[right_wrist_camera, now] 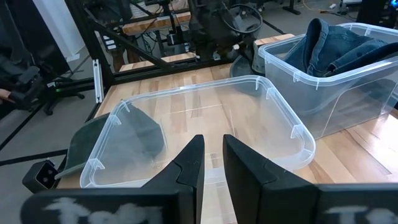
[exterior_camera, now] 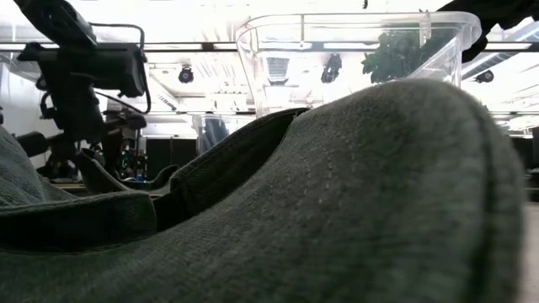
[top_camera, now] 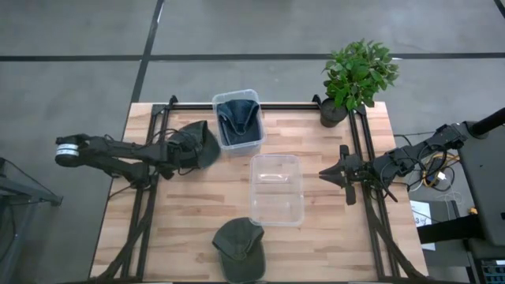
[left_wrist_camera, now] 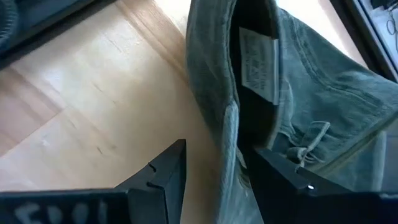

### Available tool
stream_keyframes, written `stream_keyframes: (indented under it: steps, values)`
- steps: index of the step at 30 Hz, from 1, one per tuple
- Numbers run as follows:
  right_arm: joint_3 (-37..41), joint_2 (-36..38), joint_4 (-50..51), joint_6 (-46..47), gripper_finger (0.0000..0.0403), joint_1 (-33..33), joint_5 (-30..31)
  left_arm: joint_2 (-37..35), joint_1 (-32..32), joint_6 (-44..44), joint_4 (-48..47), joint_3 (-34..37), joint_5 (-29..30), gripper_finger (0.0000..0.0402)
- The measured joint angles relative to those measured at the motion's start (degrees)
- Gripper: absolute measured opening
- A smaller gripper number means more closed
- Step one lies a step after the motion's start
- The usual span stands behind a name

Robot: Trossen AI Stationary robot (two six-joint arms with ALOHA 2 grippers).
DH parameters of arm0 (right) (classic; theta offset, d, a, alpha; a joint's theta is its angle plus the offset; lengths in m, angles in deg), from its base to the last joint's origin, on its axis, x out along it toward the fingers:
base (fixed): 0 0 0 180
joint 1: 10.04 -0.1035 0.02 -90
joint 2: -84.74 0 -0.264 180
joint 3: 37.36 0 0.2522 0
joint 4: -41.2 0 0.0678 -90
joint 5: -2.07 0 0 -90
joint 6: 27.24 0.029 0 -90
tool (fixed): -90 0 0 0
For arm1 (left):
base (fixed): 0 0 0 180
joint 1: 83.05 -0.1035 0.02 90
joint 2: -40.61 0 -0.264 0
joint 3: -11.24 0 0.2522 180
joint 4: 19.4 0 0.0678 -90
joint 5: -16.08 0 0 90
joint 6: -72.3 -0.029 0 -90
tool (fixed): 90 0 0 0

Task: Pick & Place hat
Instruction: Put the top black cap into the bottom transparent bin

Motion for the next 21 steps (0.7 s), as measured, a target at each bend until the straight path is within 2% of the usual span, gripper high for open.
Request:
stream_keyframes:
  steps: [6, 10, 14, 19, 21]
  values:
    - [0.0, 0.0, -0.2, 0.4, 0.0053, 0.0, 0.0, 1.8, -0.6, -0.9, 3.6, 1.7, 0.7, 0.0157]
    - [0.0, 0.0, -0.2, 0.5, 0.0053, 0.0, 0.0, 3.2, -0.6, -1.8, 4.1, 2.2, 0.7, 0.0141]
    - [0.0, 0.0, -0.2, 0.5, 0.0053, 0.0, 0.0, 5.1, -0.6, -1.2, 5.2, 2.5, 0.7, 0.0099]
    - [0.0, 0.0, -0.2, 0.5, 0.0053, 0.0, 0.0, 6.3, -0.6, -2.1, 8.3, 2.5, 1.5, 0.0016]
    - [0.0, 0.0, -0.2, 0.5, 0.0053, 0.0, 0.0, 6.1, -0.6, -2.1, 7.9, 2.5, 1.6, 0.0011]
